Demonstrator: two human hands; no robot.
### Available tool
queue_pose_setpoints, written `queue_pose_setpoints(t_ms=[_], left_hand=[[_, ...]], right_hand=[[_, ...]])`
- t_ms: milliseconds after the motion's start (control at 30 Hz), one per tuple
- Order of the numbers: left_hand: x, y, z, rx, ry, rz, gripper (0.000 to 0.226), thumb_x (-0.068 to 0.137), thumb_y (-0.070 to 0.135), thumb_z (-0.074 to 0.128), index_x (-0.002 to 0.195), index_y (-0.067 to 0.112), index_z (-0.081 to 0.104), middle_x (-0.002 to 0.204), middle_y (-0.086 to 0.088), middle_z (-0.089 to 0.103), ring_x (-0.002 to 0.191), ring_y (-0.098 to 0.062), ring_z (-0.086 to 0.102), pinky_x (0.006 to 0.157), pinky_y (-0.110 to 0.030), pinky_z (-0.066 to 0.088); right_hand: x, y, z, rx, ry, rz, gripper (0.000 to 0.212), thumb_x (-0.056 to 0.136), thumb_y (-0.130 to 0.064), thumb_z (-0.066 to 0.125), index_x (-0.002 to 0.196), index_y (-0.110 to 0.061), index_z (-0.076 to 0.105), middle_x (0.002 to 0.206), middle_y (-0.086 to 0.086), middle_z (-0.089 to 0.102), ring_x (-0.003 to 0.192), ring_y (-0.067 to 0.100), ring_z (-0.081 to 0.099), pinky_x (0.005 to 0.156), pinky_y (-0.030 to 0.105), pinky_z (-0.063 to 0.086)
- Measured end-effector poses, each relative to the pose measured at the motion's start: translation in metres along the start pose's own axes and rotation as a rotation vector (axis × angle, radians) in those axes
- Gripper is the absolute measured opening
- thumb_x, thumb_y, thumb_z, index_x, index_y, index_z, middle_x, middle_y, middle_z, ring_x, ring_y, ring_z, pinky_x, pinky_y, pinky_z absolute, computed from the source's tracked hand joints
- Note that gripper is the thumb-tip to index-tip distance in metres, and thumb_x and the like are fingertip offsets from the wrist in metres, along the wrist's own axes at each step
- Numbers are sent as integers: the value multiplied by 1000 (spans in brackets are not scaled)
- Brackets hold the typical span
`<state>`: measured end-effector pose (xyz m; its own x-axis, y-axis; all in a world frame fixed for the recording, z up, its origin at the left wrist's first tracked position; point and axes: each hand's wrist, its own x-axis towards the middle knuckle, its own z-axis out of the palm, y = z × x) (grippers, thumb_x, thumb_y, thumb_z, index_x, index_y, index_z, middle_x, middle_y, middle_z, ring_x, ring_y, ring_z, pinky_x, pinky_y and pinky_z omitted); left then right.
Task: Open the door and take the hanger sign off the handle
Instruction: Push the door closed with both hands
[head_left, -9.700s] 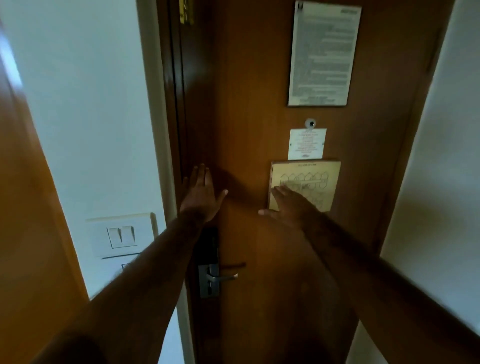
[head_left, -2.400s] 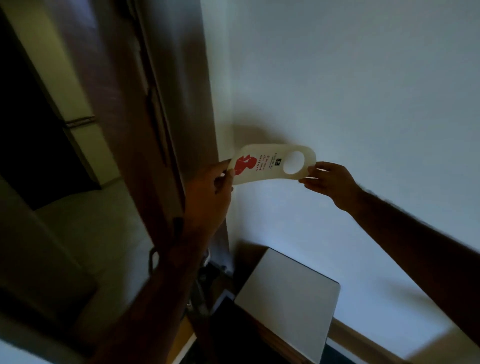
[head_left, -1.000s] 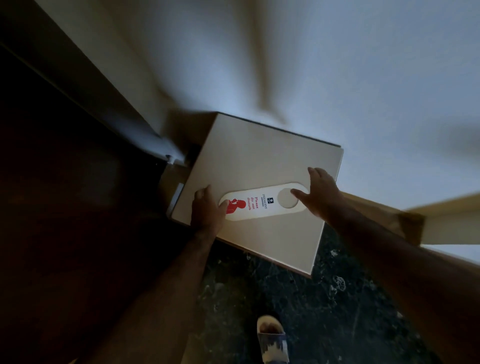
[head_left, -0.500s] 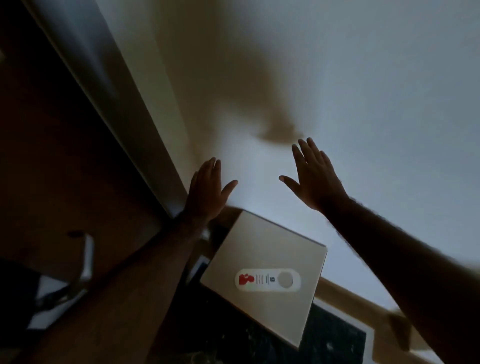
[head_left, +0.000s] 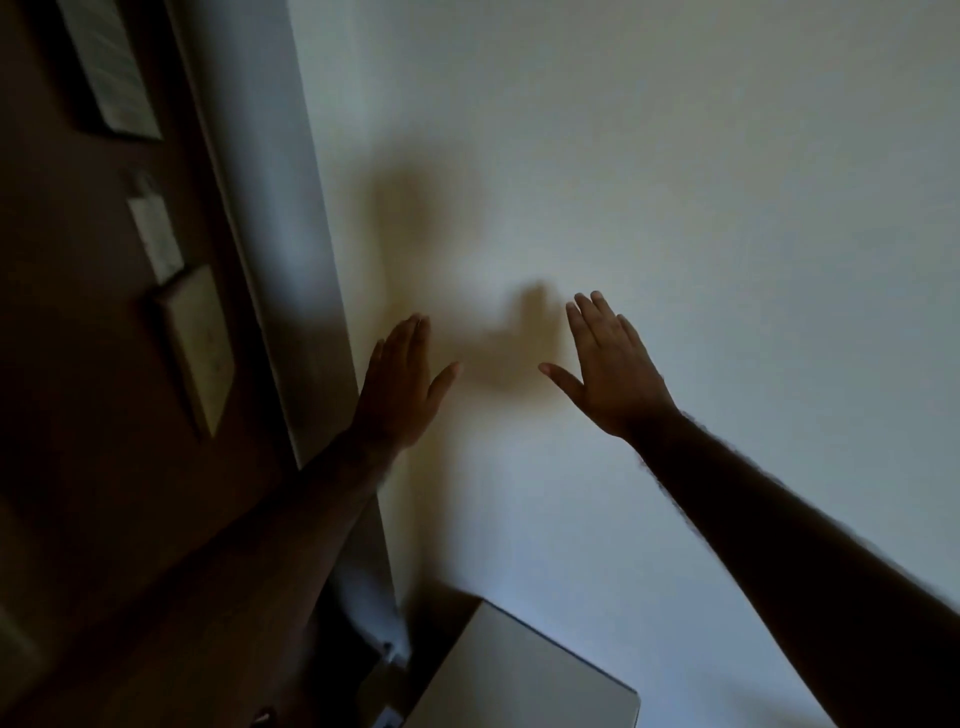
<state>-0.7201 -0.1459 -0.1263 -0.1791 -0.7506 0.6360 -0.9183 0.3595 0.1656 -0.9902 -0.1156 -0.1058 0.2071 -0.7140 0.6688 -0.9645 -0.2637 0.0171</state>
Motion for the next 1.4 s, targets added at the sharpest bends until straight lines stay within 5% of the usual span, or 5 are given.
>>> queue_pose_setpoints(t_ms=[367,600,800,1100,1400], left_hand=[[18,28,-129,151,151,31,97,98,74,24,165,3,19,174,-15,19,163,-29,16,133,-50,12],[26,45,-145,186,136,75,89,104,63,36,166,4,13,176,-14,13,164,-27,11,134,-49,10],[26,36,-163,266,138,77,101,94,76,10,166,6,12,176,-11,10,164,-25,8,134,-48,6],[13,13,-174,417,76,65,97,99,79,11,167,9,7,177,-7,4,164,-22,1,132,-48,-3],[-95,-52,-195,733,-192,-319,105,98,80,14,164,-1,13,174,-23,11,163,-37,3,131,-60,-4]], right_hand=[[37,-22,-118,-30,157,-120,82,102,-55,49,158,1,26,168,16,25,157,29,13,126,49,19],[43,-20,-130,-36,184,-146,84,101,-58,43,158,1,27,167,16,25,157,28,13,125,50,21],[52,-37,-123,-3,199,-198,85,101,-62,39,158,0,27,167,16,26,157,28,13,126,49,22],[57,-64,-97,81,182,-227,87,102,-68,29,158,-2,26,167,15,25,157,27,14,125,49,24],[47,-141,-23,288,55,-257,92,98,-72,27,160,-5,19,169,13,19,157,25,12,126,46,22]])
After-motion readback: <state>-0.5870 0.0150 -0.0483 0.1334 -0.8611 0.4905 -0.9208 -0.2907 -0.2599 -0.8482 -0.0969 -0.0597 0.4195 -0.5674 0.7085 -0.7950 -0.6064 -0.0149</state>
